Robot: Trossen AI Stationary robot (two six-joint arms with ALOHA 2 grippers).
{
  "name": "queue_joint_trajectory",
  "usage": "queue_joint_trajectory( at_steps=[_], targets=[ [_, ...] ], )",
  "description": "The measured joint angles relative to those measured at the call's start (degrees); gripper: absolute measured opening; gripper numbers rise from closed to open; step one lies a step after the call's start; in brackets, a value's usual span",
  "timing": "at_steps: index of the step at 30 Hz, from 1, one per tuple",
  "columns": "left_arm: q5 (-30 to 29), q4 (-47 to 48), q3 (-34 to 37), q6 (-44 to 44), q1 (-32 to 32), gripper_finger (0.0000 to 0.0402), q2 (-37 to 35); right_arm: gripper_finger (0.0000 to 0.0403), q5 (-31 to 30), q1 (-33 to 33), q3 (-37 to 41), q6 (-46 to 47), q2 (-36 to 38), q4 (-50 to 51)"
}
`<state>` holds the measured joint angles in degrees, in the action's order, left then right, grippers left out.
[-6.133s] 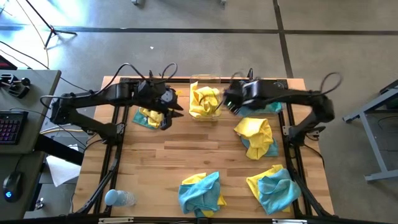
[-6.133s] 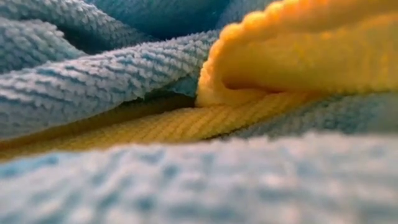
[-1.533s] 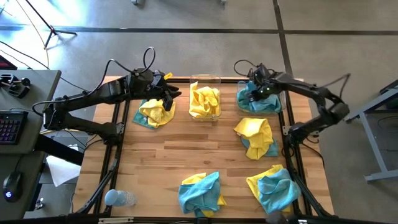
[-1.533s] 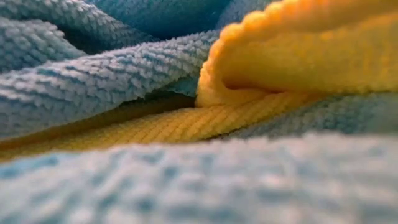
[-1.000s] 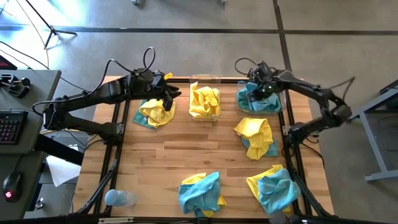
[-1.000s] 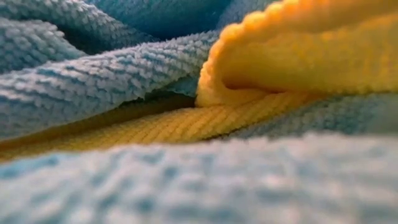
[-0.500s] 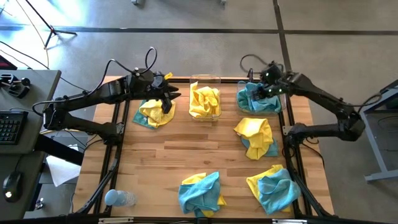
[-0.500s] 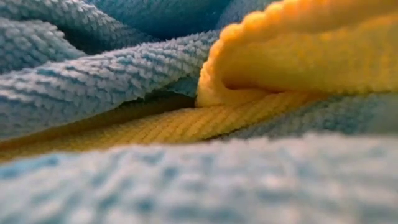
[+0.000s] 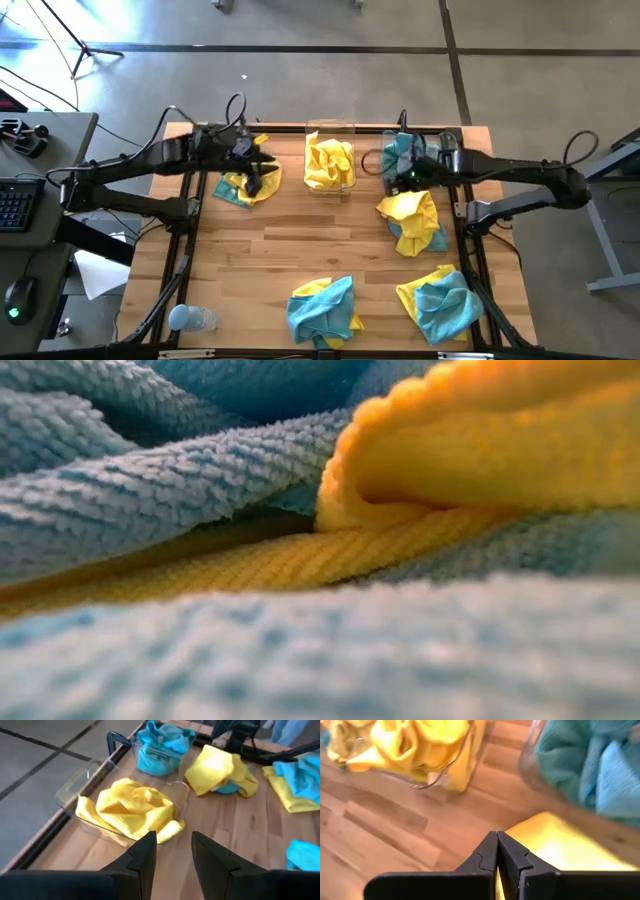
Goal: Sort microfiber towel by color & place in baskets
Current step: Put the yellow towel into the left transparent bin
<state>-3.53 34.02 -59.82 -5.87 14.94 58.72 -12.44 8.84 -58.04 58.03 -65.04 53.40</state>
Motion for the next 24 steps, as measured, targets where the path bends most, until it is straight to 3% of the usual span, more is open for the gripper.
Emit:
queue_joint_trajectory(
  at_steps=[10, 18, 24],
  targets=[
    [-0.05, -4.37, 14.90, -8.66, -2.92, 0.0113, -15.60, 0.0000, -2.58, -15.75, 0.00, 16.95, -1.20, -0.76],
    [-0.07, -4.47, 16.07, -9.49, -4.88, 0.0113, -20.26, 0.0000, 2.45, -23.49, -0.02, 26.22, -5.99, 3.63],
    [0.74, -4.35, 16.07, -9.53, -4.94, 0.0113, -20.33, 0.0000, 2.87, -27.68, -0.02, 33.20, -8.54, 10.76]
  ],
)
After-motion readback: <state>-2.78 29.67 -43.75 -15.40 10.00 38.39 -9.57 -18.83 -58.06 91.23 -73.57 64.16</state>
